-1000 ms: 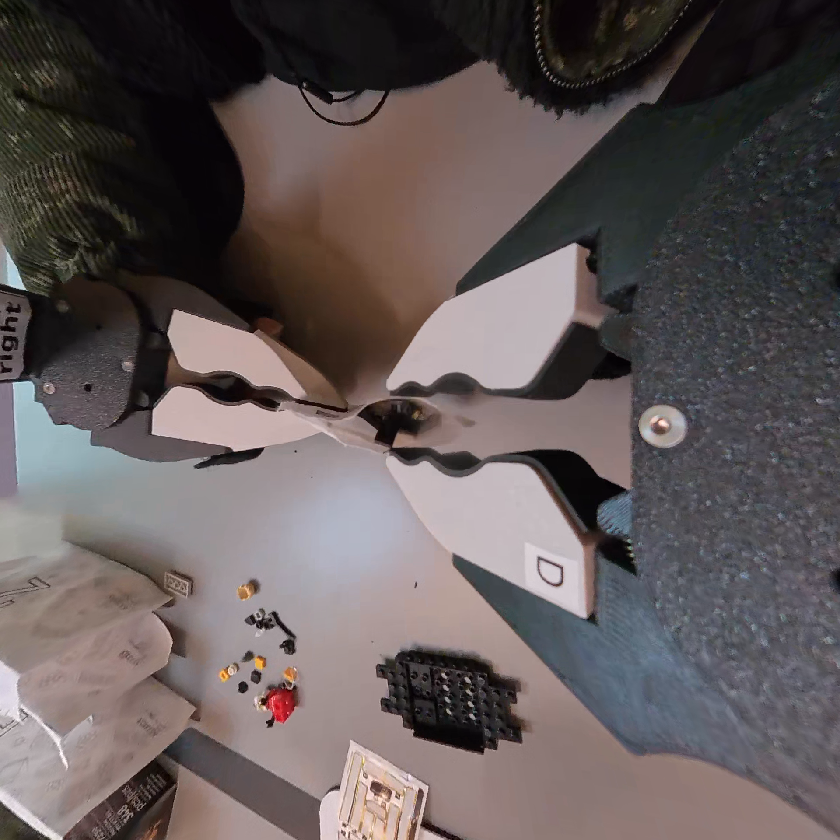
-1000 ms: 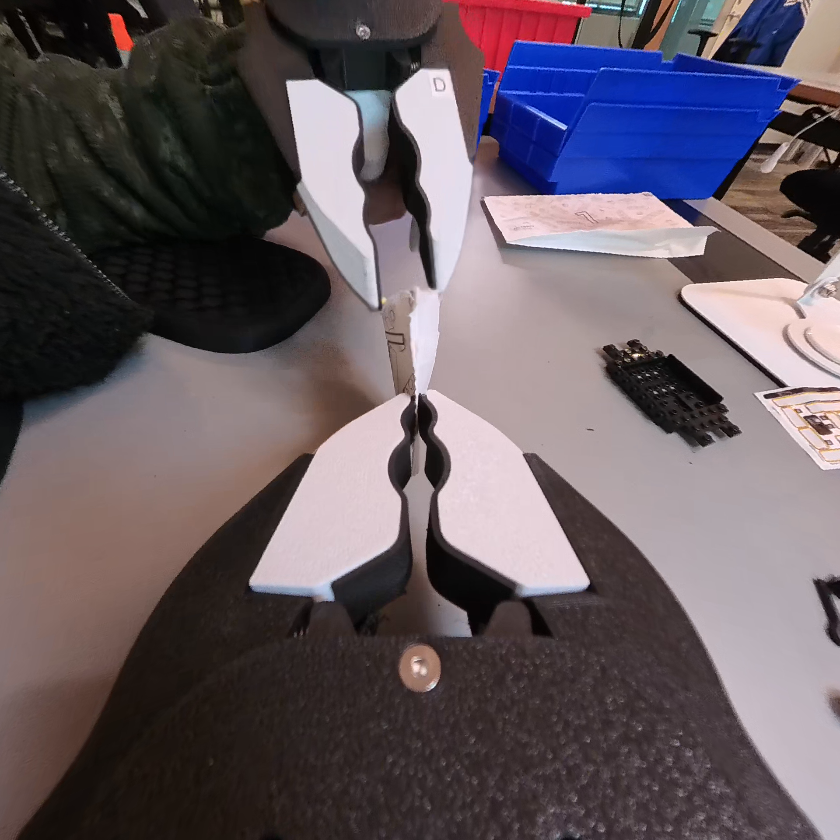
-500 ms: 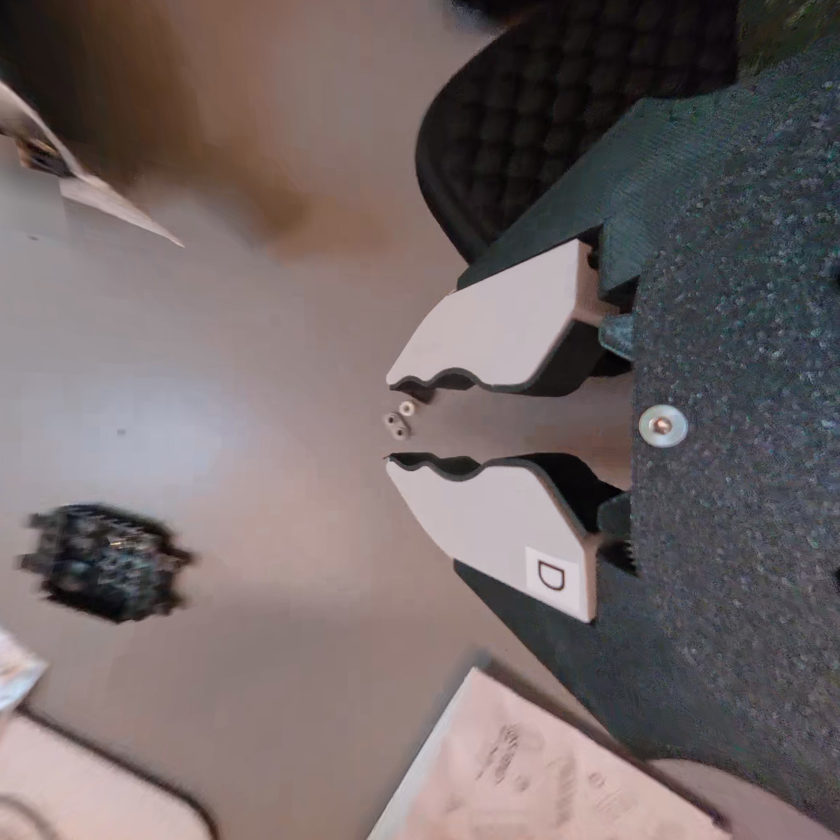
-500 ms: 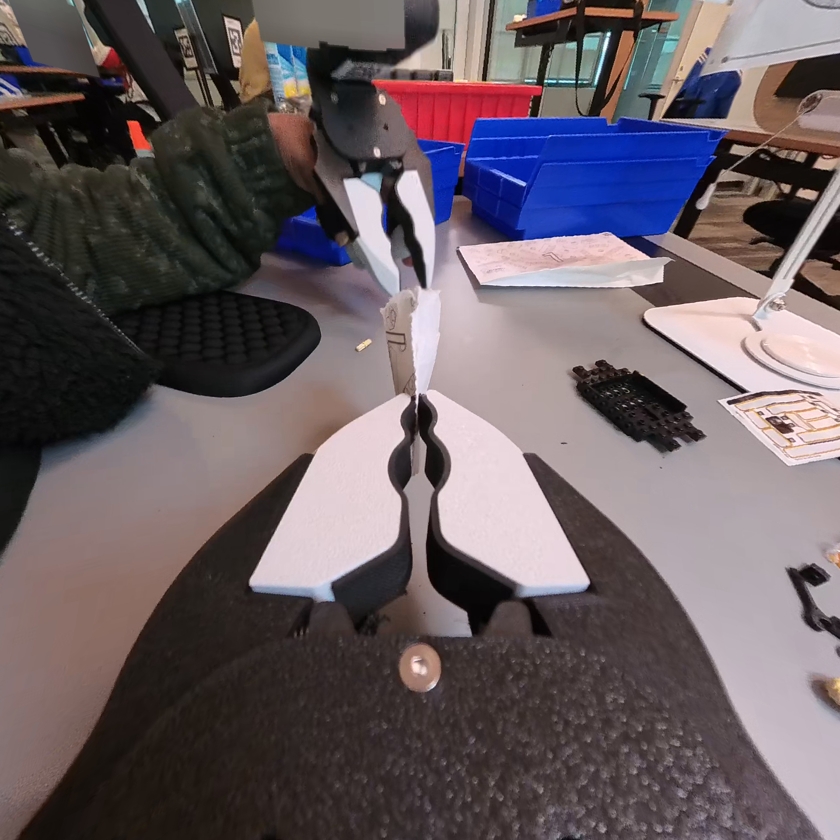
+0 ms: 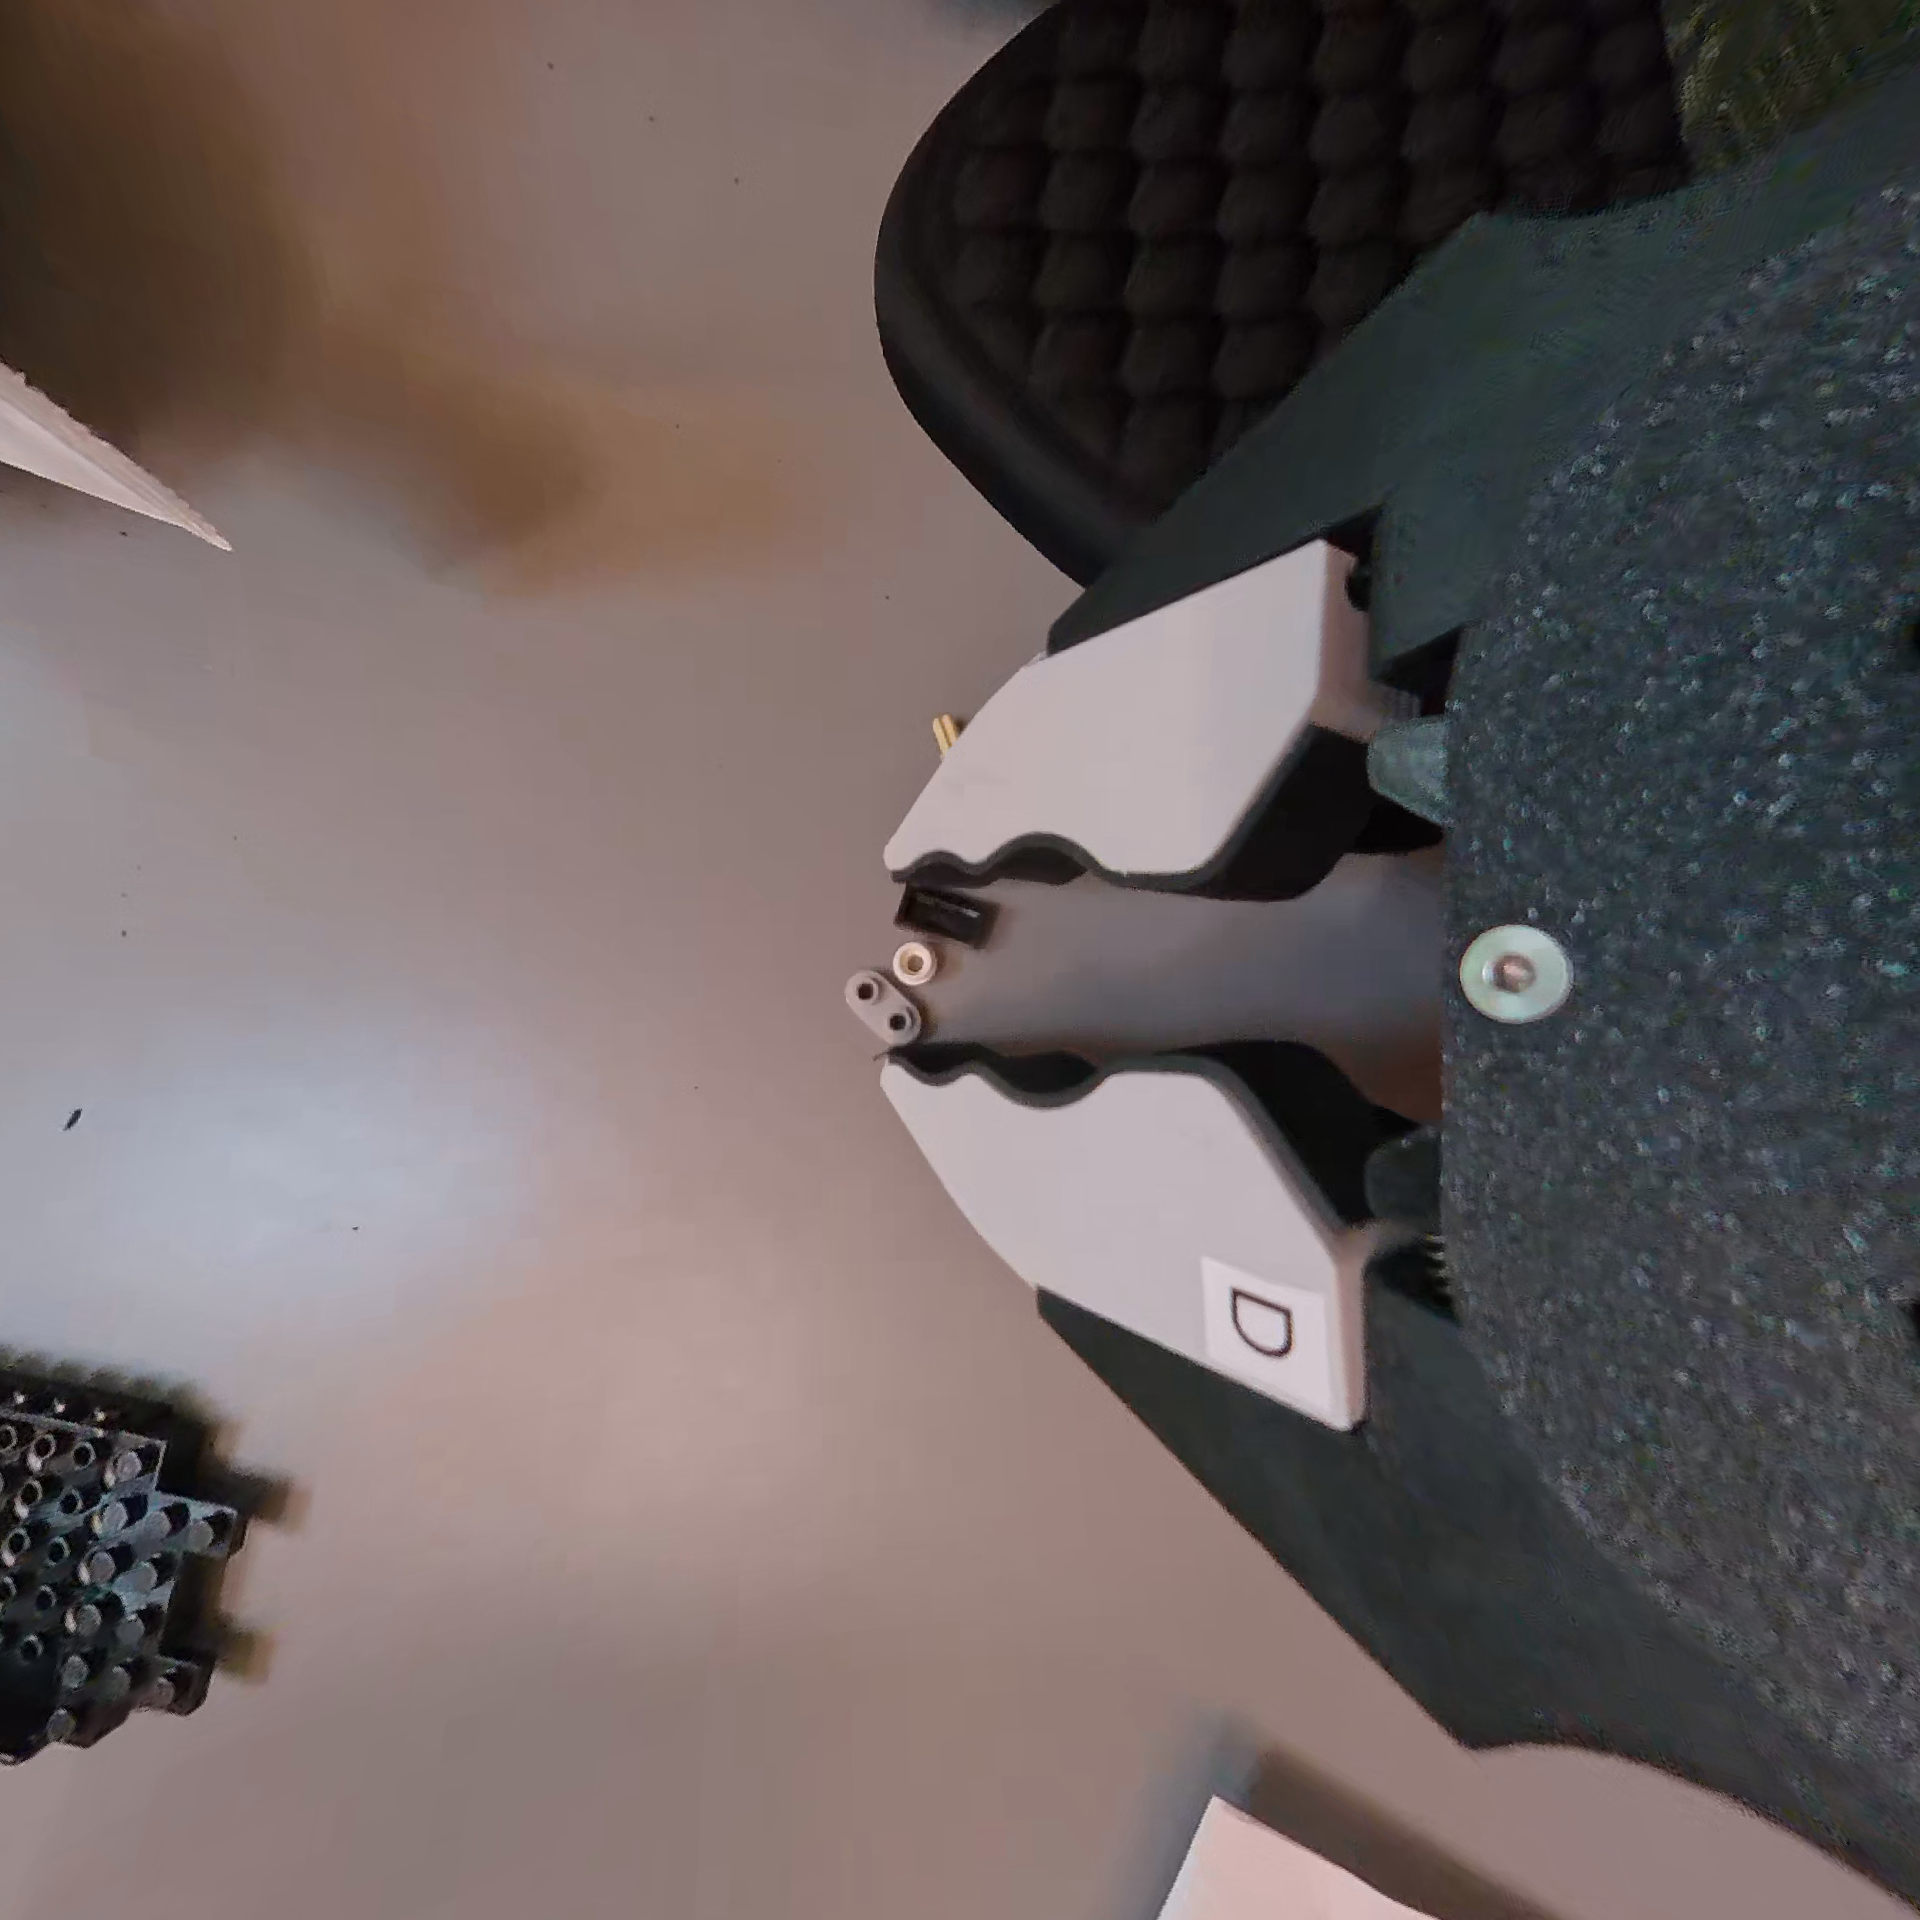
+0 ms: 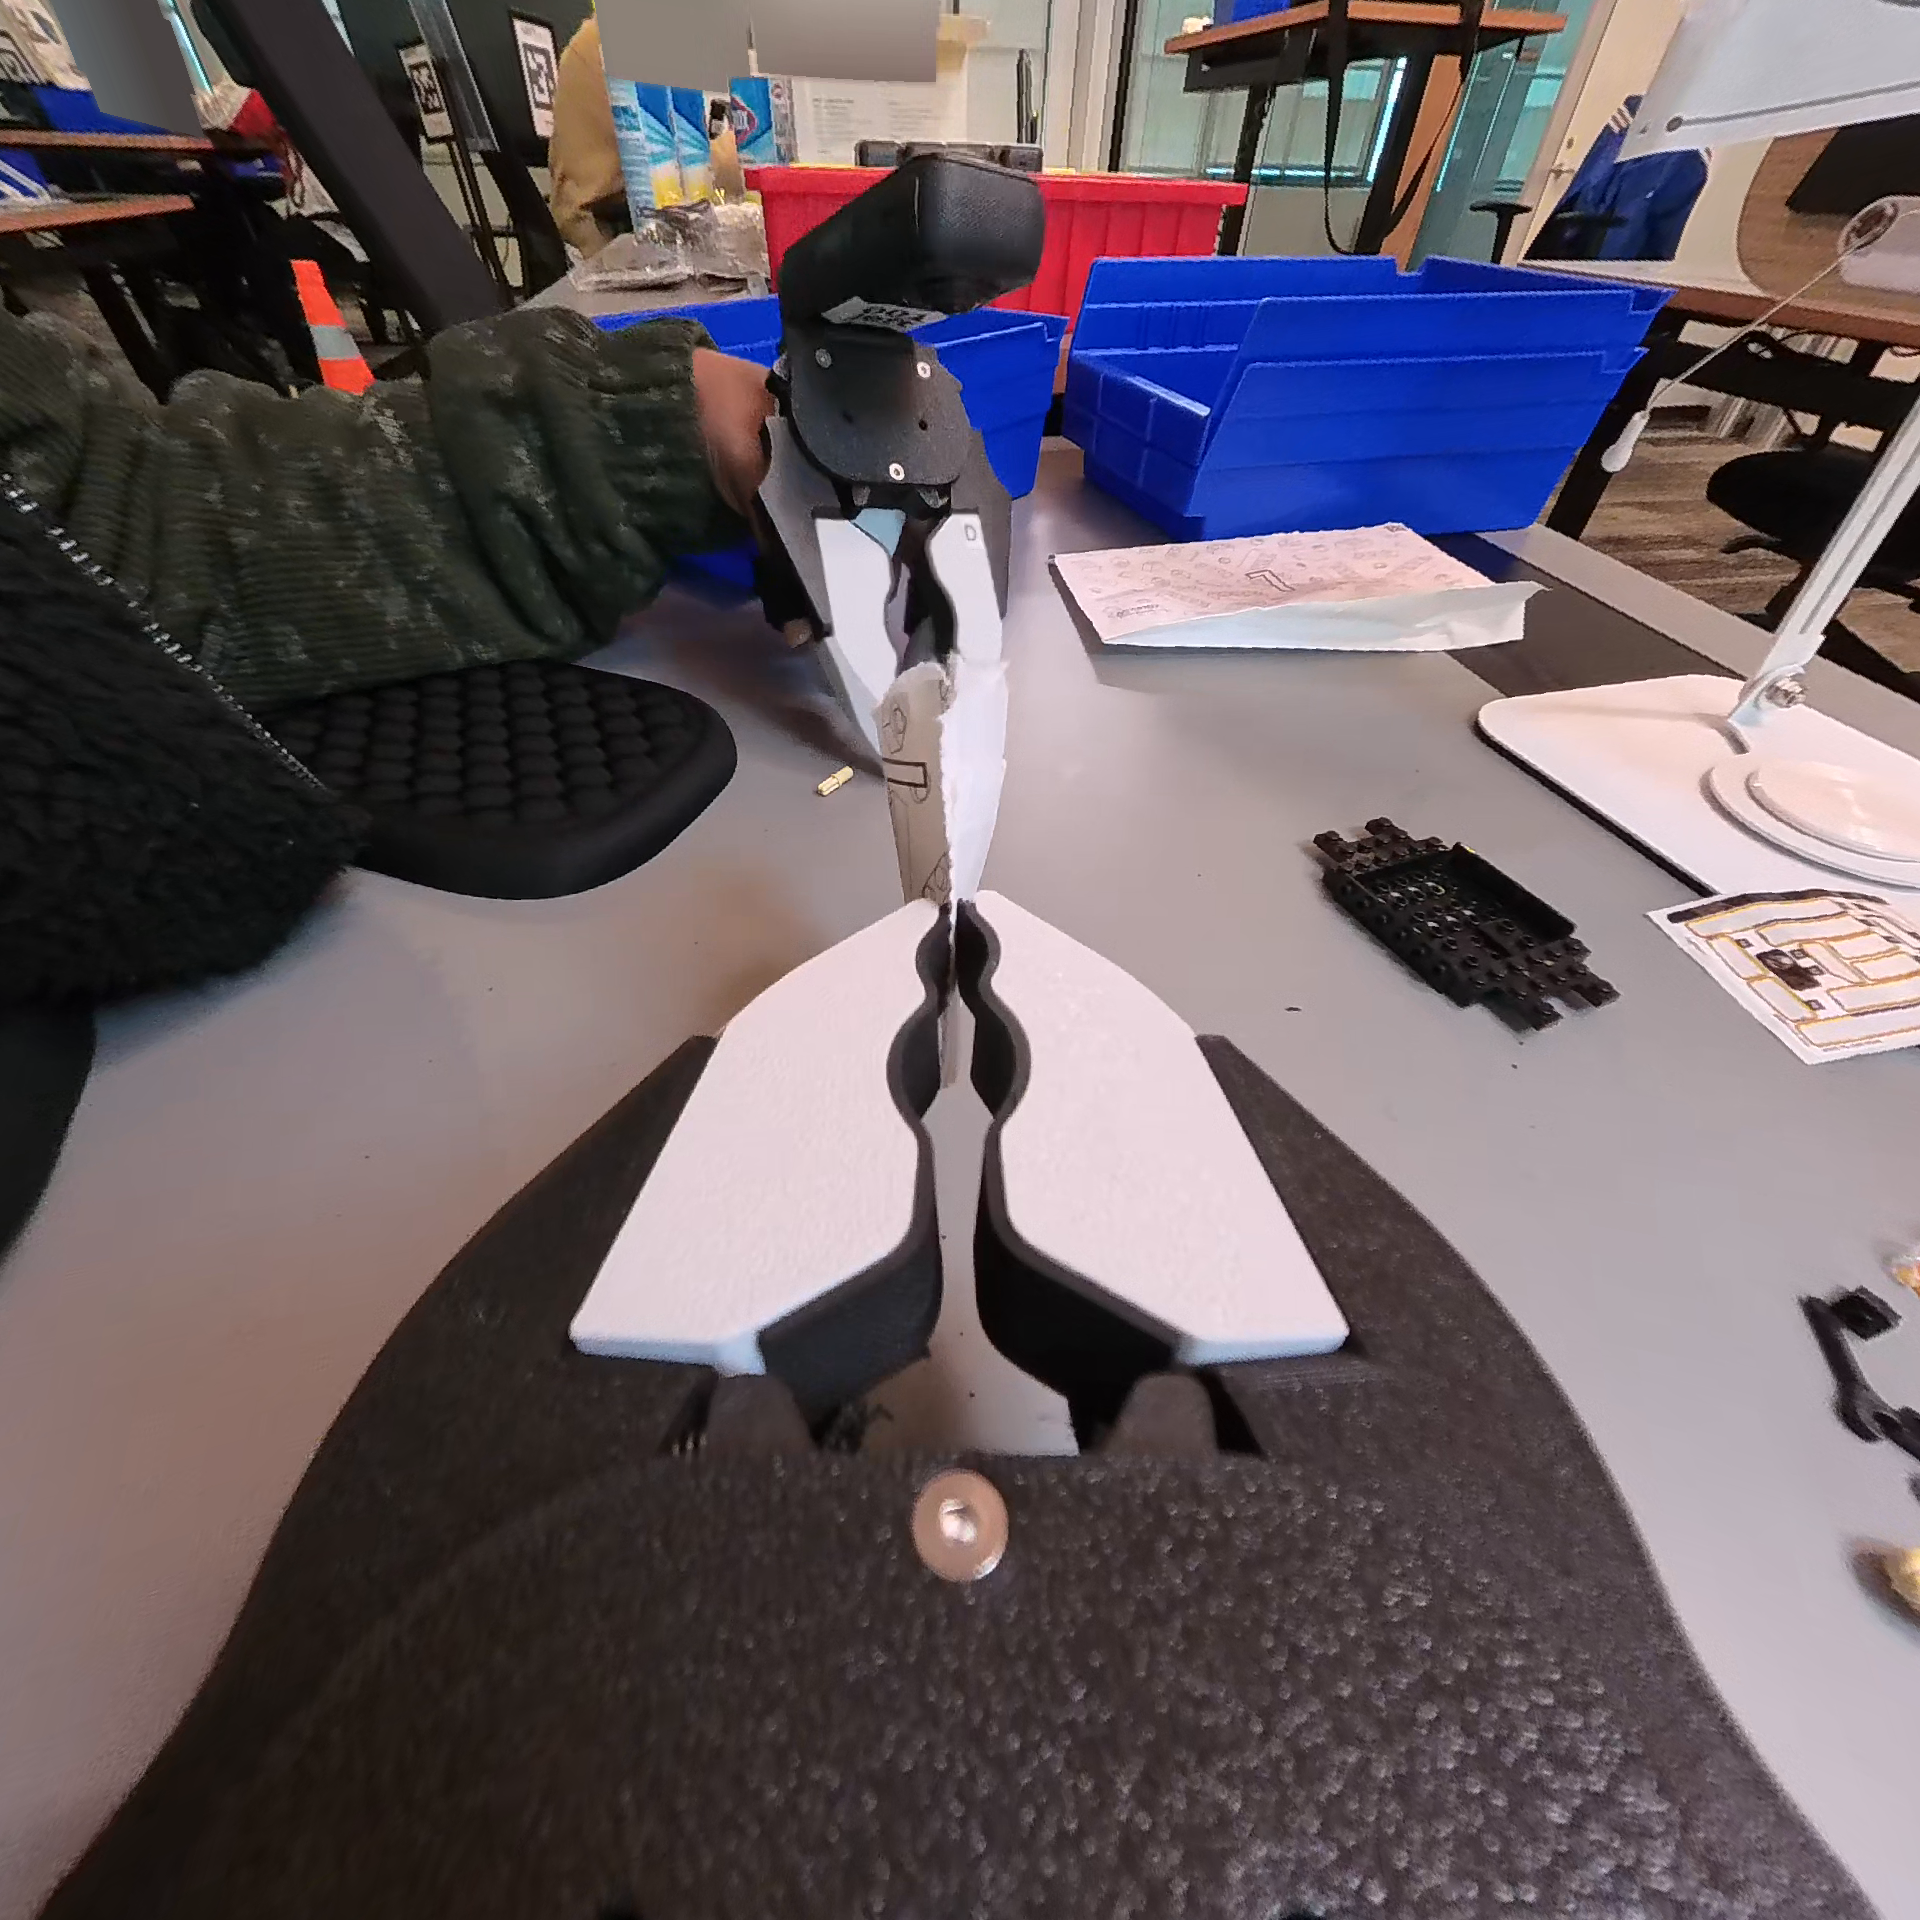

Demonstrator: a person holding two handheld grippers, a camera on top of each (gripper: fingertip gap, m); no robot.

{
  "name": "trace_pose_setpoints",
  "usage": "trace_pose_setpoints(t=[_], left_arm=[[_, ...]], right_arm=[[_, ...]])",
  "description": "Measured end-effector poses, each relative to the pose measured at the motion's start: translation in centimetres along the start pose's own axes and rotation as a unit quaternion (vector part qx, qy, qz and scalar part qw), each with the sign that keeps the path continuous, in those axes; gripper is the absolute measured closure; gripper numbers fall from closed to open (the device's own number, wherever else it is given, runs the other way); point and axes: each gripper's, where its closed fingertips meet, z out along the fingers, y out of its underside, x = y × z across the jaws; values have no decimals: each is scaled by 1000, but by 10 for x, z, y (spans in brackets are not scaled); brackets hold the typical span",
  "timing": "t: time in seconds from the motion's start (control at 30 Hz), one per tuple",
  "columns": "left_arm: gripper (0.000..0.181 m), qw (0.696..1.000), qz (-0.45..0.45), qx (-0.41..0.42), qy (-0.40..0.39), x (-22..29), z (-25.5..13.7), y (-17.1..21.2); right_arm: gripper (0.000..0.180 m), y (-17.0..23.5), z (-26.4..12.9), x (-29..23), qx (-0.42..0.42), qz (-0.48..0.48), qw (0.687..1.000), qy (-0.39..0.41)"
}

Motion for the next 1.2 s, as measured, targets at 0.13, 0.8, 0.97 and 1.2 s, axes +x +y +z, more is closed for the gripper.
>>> trace_pose_setpoints(t=[0.13,0.8,0.97,1.2], left_arm=[[172,1000,5,-2,12,3,1,1],[156,999,-25,11,-27,-4,-2,-15],[172,999,-36,-19,-24,-4,9,-9],[174,989,63,132,12,42,-8,-87]], right_arm=[[180,1,0,0,-2,-1,1000,0],[180,9,4,-4,-25,-6,1000,-5],[180,10,4,-3,-28,-6,1000,-5],[180,15,8,-5,-44,-15,999,-4]])
